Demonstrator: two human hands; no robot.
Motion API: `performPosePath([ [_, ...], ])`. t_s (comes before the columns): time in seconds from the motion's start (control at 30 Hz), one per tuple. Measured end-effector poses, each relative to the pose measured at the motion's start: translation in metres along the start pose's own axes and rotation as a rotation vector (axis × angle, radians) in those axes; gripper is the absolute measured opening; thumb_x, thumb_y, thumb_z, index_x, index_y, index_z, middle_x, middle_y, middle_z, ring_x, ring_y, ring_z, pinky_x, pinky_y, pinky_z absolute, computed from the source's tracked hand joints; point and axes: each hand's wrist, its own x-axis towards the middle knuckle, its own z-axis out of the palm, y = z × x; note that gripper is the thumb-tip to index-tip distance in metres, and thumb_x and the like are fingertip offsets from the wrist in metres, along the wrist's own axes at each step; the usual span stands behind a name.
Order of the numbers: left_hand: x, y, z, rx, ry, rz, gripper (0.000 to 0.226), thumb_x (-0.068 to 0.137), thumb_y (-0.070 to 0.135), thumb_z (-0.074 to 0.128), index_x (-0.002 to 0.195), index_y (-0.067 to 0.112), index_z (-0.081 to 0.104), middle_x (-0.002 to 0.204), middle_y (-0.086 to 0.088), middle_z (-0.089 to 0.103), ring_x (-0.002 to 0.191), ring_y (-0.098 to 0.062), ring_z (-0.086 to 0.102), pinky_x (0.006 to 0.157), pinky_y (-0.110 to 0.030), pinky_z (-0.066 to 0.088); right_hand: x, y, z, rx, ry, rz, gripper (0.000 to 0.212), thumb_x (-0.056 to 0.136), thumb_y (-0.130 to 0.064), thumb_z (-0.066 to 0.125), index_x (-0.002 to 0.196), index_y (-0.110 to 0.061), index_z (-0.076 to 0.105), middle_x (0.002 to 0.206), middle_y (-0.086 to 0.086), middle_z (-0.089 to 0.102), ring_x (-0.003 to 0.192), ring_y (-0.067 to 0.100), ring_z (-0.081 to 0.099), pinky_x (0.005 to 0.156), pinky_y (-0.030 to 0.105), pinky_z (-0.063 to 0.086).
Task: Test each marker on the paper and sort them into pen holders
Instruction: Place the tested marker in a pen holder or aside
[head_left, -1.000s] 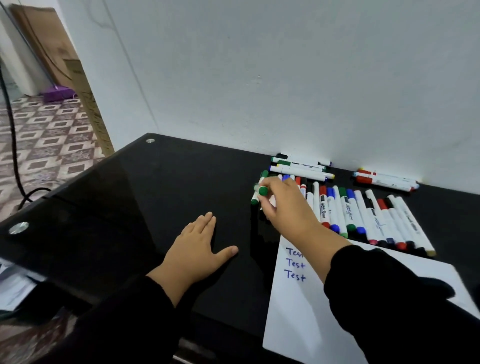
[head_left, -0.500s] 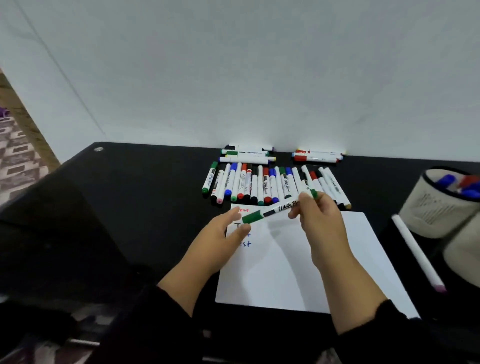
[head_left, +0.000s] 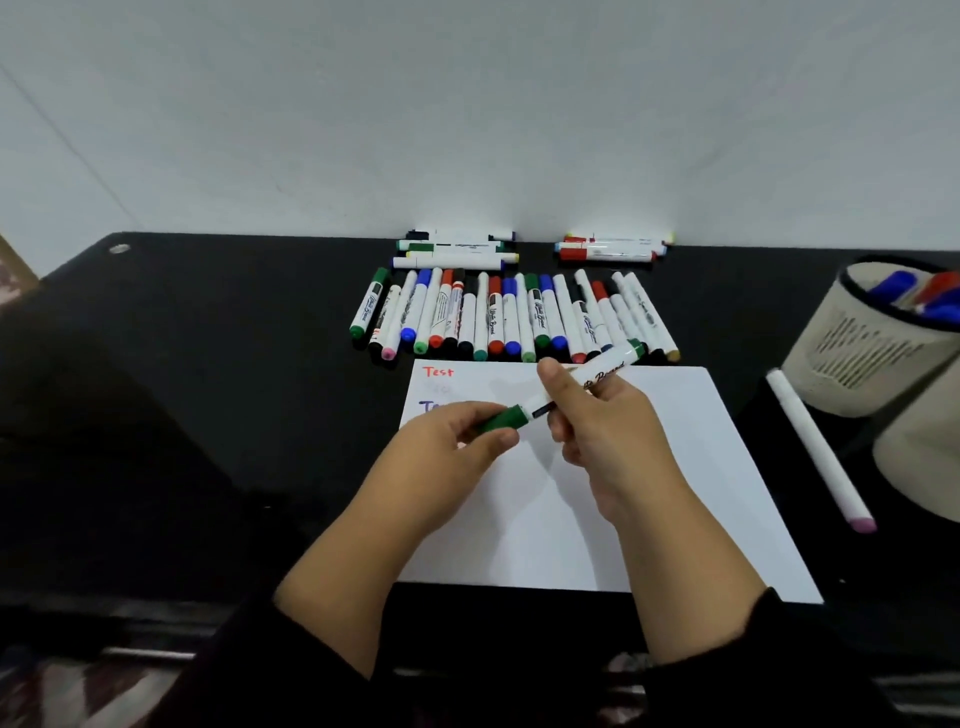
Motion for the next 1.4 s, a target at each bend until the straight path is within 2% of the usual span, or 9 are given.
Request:
performPosePath([
  [0.13, 0.002, 0.0, 0.001, -0.027, 0.03, -0.045, 0.021, 0.09, 0.036, 0.057, 0.11, 0.035, 0.065, 0.074, 0.027, 0.053, 0.075, 0.005, 0.05, 0.063, -0.01, 0.037, 0.004, 0.004, 0.0, 0.013, -0.017, 0.028, 0.032, 0.088, -0.038, 0.063, 0.075, -0.011, 0.053, 0.047, -0.002, 0.053, 0.043, 0.01, 0.036, 0.049, 0.024, 0.032],
  [0.33, 0.001, 0.006, -0.001, -0.071, 0.011, -0.046, 0.013, 0.092, 0.033, 0.055, 0.097, 0.037, 0.067, 0.082, 0.016, 0.063, 0.074, -0.001, 0.053, 0.061, -0.011, 0.037, 0.009, 0.007, 0.009, 0.007, 0.038, -0.02, 0.033, 0.092, -0.035, 0.057, 0.068, -0.013, 0.051, 0.043, -0.004, 0.048, 0.048, 0.013, 0.039, 0.058, 0.031, 0.035],
  [0.5, -0.007, -0.003, -0.02, -0.069, 0.024, -0.075, 0.022, 0.093, 0.034, 0.052, 0.074, 0.031, 0.062, 0.074, 0.016, 0.064, 0.068, 0.01, 0.053, 0.055, -0.005, 0.034, 0.019, -0.006, -0.007, 0.263, 0.139, -0.011, 0.022, 0.095, -0.027, 0.054, 0.076, -0.017, 0.055, 0.041, -0.01, 0.04, 0.039, 0.006, 0.031, 0.043, 0.02, 0.029],
  [0.63, -0.011, -0.009, -0.031, -0.064, 0.07, -0.102, 0.011, 0.092, 0.033, 0.054, 0.088, 0.036, 0.064, 0.085, 0.017, 0.064, 0.078, 0.004, 0.054, 0.062, -0.012, 0.034, 0.015, -0.004, -0.006, 0.266, 0.095, -0.002, 0.023, 0.095, -0.028, 0.054, 0.077, -0.016, 0.055, 0.042, -0.007, 0.04, 0.039, 0.007, 0.03, 0.044, 0.021, 0.028],
  [0.8, -0.009, -0.014, -0.042, 0.08, 0.159, -0.111, 0.029, 0.093, 0.034, 0.054, 0.121, 0.033, 0.061, 0.094, 0.018, 0.058, 0.075, 0.001, 0.049, 0.063, -0.016, 0.035, 0.002, 0.001, 0.01, 0.224, 0.068, 0.03, 0.026, 0.093, -0.034, 0.057, 0.08, -0.012, 0.061, 0.051, 0.0, 0.054, 0.047, 0.011, 0.036, 0.048, 0.024, 0.033],
  [1.03, -0.008, -0.027, -0.065, 0.2, 0.222, -0.154, 0.031, 0.094, 0.034, 0.052, 0.125, 0.034, 0.057, 0.075, 0.019, 0.048, 0.064, -0.007, 0.052, 0.053, -0.019, 0.037, -0.012, 0.013, 0.028, 0.107, 0.03, -0.041, 0.021, 0.091, -0.031, 0.06, 0.084, -0.012, 0.063, 0.055, 0.0, 0.064, 0.05, 0.012, 0.04, 0.05, 0.023, 0.036],
  [1.17, -0.008, -0.036, -0.068, 0.218, 0.209, -0.145, 0.031, 0.094, 0.035, 0.052, 0.125, 0.035, 0.056, 0.076, 0.02, 0.048, 0.062, -0.006, 0.052, 0.052, -0.02, 0.036, -0.015, 0.023, 0.044, -0.02, 0.033, -0.13, 0.027, 0.091, -0.032, 0.059, 0.07, -0.015, 0.063, 0.056, 0.0, 0.065, 0.051, 0.01, 0.045, 0.061, 0.03, 0.038],
  [1.3, -0.007, -0.042, -0.067, 0.232, 0.182, -0.114, 0.031, 0.095, 0.035, 0.05, 0.125, 0.036, 0.056, 0.072, 0.02, 0.045, 0.063, -0.002, 0.047, 0.054, -0.015, 0.036, -0.02, 0.031, 0.055, -0.143, 0.033, -0.223, 0.026, 0.092, -0.031, 0.058, 0.075, -0.012, 0.062, 0.059, -0.004, 0.063, 0.048, -0.005, 0.053, 0.053, 0.009, 0.038],
  [1.4, -0.006, -0.046, -0.065, 0.228, 0.179, -0.083, 0.028, 0.095, 0.035, 0.05, 0.121, 0.035, 0.058, 0.07, 0.02, 0.045, 0.061, 0.0, 0.045, 0.056, -0.013, 0.035, -0.021, 0.037, 0.061, -0.22, 0.021, -0.254, 0.028, 0.091, -0.034, 0.058, 0.082, -0.008, 0.061, 0.068, -0.002, 0.065, 0.056, -0.008, 0.055, 0.05, 0.004, 0.037],
])
